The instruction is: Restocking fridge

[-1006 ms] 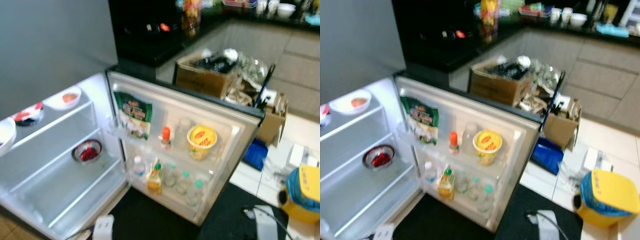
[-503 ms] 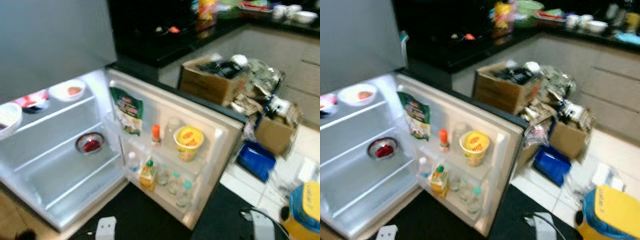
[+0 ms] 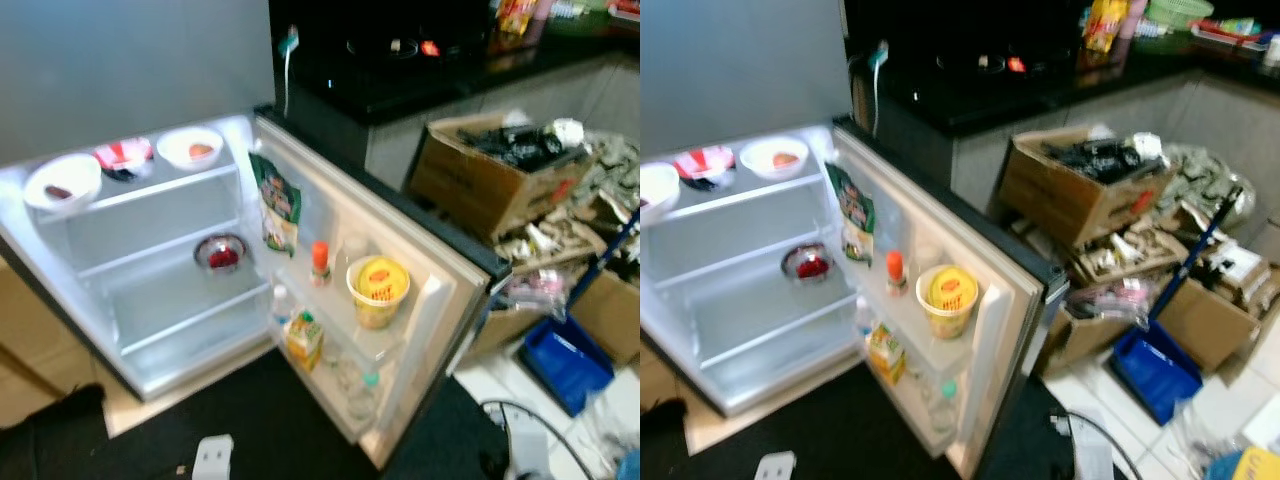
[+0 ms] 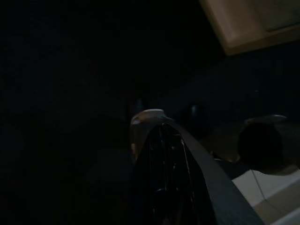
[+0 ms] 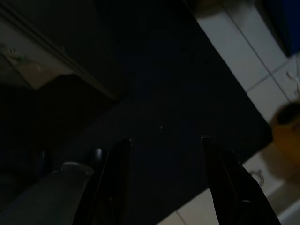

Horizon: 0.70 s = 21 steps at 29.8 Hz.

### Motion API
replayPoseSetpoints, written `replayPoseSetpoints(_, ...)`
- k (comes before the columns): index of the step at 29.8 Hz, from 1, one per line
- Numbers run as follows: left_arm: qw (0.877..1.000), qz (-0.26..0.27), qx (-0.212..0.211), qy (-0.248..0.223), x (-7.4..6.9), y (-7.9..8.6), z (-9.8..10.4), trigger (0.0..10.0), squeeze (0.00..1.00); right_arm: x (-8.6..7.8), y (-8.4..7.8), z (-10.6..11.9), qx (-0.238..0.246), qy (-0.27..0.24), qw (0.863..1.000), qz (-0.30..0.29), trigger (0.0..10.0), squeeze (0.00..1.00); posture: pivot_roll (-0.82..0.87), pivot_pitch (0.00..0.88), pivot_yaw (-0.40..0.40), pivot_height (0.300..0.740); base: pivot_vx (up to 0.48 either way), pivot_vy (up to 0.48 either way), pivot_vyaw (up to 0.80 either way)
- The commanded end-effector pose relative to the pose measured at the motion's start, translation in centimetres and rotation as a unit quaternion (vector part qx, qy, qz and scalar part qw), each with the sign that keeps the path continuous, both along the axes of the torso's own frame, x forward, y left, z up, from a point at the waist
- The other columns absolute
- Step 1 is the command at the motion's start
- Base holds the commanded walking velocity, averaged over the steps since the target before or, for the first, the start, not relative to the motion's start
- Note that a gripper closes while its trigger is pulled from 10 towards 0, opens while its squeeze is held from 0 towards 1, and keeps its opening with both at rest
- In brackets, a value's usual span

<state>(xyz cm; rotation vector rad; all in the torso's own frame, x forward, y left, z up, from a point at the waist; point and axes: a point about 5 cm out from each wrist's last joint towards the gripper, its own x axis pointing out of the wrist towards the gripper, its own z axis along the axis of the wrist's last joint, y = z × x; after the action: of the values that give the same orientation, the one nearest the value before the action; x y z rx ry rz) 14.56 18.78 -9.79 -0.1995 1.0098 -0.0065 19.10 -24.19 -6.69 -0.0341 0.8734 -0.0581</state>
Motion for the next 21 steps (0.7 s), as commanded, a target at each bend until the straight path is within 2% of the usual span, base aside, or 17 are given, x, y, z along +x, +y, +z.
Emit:
replayPoseSetpoints(1, 1.0, -0.002, -0.002, 0.006, -0.4, -0.1, -0.1, 10.0, 0.0, -0.9, 0.0, -0.5, 0.0, 0.015, 1.0, -0.006, 10.0, 0.0, -0.11, 0.037, -0.029, 0.74, 0.0, -0.446, 0.0)
replayPoseSetpoints(9, 1.0, -0.004, -0.004, 0.007, -0.4, -0.1, -0.2, 10.0, 0.0, -0.3, -0.1, -0.2, 0.005, -0.001, 1.0, -0.015, 10.0, 0.0, -0.11, 0.036, -0.026, 0.74, 0.0, -0.459, 0.0)
replayPoseSetpoints(14, 1.0, 0.002, -0.007, 0.008, -0.5, -0.2, -0.2, 10.0, 0.0, 0.2, -0.1, 0.2, 0.007, -0.013, 1.0, -0.015, 10.0, 0.0, -0.11, 0.036, -0.026, 0.74, 0.0, -0.171, 0.0)
replayPoseSetpoints(18, 1.0, 0.0, -0.003, 0.011, -0.6, 0.0, -0.2, 10.0, 0.0, 2.6, 0.4, 1.6, 0.05, -0.071, 0.996, -0.024, 10.0, 0.0, -0.1, 0.036, -0.023, 0.74, 0.0, 0.0, 0.0)
replayPoseSetpoints(20, 1.0, 0.0, -0.003, 0.011, -0.6, 0.0, -0.2, 10.0, 0.0, 3.1, 0.6, 1.9, 0.062, -0.083, 0.994, -0.026, 10.0, 0.0, -0.1, 0.036, -0.023, 0.74, 0.0, 0.0, 0.0)
replayPoseSetpoints(21, 1.0, 0.0, -0.002, 0.012, -0.6, 0.0, -0.2, 10.0, 0.0, 3.9, 0.7, 2.5, 0.087, -0.104, 0.99, -0.035, 10.0, 0.0, -0.1, 0.036, -0.023, 0.74, 0.0, 0.0, 0.0)
